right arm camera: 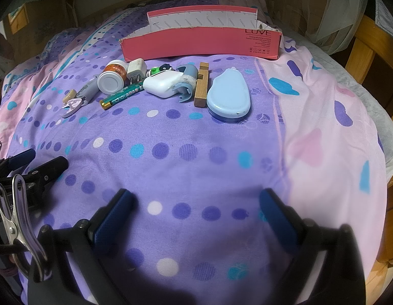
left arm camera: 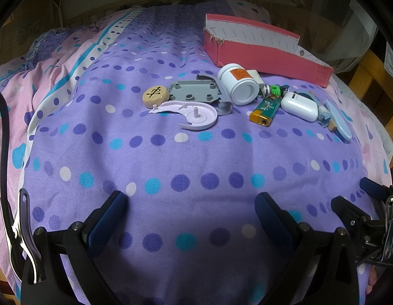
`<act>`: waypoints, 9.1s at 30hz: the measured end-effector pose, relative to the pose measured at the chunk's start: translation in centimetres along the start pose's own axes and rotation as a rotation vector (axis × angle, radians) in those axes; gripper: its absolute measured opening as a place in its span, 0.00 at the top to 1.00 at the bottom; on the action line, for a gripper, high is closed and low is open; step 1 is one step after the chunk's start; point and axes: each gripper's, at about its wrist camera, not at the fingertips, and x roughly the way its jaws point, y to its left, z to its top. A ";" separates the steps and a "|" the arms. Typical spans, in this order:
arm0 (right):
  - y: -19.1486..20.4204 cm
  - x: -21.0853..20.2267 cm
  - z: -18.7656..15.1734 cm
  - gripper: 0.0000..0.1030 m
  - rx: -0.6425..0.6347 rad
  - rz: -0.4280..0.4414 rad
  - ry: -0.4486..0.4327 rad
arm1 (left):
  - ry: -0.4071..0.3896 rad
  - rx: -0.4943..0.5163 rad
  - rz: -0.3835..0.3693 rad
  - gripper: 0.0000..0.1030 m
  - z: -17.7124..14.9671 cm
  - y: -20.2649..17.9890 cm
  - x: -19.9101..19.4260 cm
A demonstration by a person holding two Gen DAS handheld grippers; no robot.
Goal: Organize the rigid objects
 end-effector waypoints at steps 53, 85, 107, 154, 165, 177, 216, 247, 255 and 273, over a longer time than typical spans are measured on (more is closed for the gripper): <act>-6.8 5.8 7.4 0.60 0.251 0.295 -0.052 | -0.101 0.109 -0.309 0.47 4.8 -0.1 -1.4; -8.7 6.0 7.0 0.60 0.290 0.345 -0.050 | -0.261 0.196 -0.410 0.36 -0.8 0.4 -8.0; -9.1 6.1 6.8 0.60 0.308 0.366 -0.059 | -0.246 -0.059 -0.450 0.87 3.3 4.7 -3.4; -4.8 11.7 23.0 0.82 0.033 -0.163 0.174 | 0.043 0.267 0.046 0.87 19.8 -5.7 10.5; -3.8 7.0 21.8 0.51 0.061 -0.175 0.126 | -0.010 0.167 -0.077 0.42 16.0 -5.2 2.8; -1.0 0.3 13.3 0.44 0.037 -0.072 0.088 | -0.010 0.056 -0.106 0.42 7.5 -1.8 -3.3; -1.1 1.1 2.2 0.32 0.119 0.038 -0.036 | -0.017 -0.226 -0.147 0.37 10.5 6.5 5.5; -4.4 0.0 3.8 0.50 0.215 -0.011 -0.073 | 0.005 0.097 -0.233 0.64 1.2 -3.1 -1.6; -2.9 3.7 8.2 0.50 0.032 -0.007 0.030 | -0.002 0.071 -0.250 0.63 1.4 -2.9 -1.4; -4.2 3.4 9.6 0.87 0.010 0.105 -0.062 | 0.006 -0.001 -0.289 0.67 1.3 -1.8 -0.9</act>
